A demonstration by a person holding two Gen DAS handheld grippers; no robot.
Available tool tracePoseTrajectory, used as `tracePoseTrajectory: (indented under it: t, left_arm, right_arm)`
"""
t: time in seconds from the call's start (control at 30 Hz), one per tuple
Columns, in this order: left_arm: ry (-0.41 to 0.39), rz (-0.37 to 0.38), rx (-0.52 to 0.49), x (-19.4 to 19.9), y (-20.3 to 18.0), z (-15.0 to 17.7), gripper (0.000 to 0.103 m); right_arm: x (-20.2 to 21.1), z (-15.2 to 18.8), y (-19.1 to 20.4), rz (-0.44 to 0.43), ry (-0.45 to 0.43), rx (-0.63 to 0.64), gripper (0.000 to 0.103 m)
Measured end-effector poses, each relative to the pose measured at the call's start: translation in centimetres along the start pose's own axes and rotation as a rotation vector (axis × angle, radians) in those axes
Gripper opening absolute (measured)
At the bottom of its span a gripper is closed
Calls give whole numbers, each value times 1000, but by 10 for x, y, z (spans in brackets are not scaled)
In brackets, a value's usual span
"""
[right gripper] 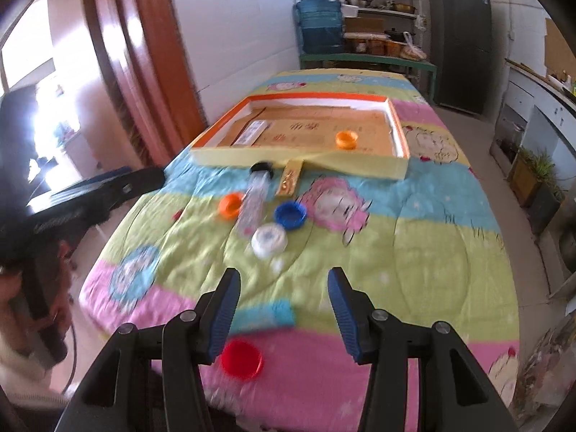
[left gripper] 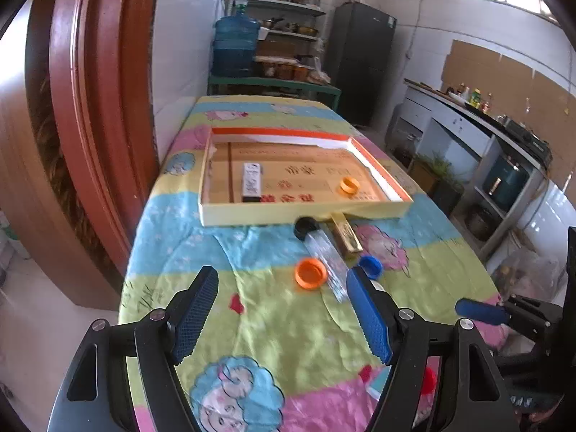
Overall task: Organize rigid objects
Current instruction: 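Withdraw the left gripper toward the blue lighter while the right gripper moves toward the red cap, then grasp the blue lighter with the left gripper while the right gripper grasps the red cap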
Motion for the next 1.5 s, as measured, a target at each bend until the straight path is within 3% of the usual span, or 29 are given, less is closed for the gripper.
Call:
tracePoseTrajectory:
  t: [0.23,0.6,0.63,0.67,0.7,1.0,1.07,1.13,1.2,1.23,1.4,1.5]
  left_arm:
    - [12,72,-56,10,-21,24,75]
    - [48,164,-160,11,-42,49,75]
    - [57,173,-175,10,-44,52,75]
    - [70,188,-200,7,-47,56,75]
    - [76,199,-217,6,-49,58,75]
    - [215,352,-429,-20,-85,91,74]
    - [243,367,-492,-27,-94,98,70]
    - [267,374,-544,-34,-102,104,55]
    - [260,369,-586,-40,-108,105,51]
    - [257,378,-599,-41,-111,105,43]
    - [251,396,-609,-45,-119,103,23]
    - [235,390,-606,-43,-119,105,22]
  right_arm:
    - [1,33,27,-25,32,56,50]
    - [-19,50,36,-21,63,72,50]
    - [-19,50,36,-16,62,77,46]
    - [-19,50,36,-8,61,81,34]
    - [-19,50,35,0,60,81,31]
    - [-1,56,6,45,48,10,30]
    - [6,59,-6,63,42,-24,30]
    - [10,61,-16,76,36,-58,30]
    - [13,62,-23,82,31,-83,30]
    - [13,63,-26,84,29,-92,30]
    - [13,63,-31,84,23,-115,30]
    - [12,61,-31,76,20,-119,30]
Point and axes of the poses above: each gripper's, at about its wrist camera, not at the fingertips, and x roughly against the way its jaws point, y to its left, z to its underside, the point moved 9 cm from there along -x, roughly the way its jaws point, and after that the axes turned 6 degrees about x, right-handed, at the moved point
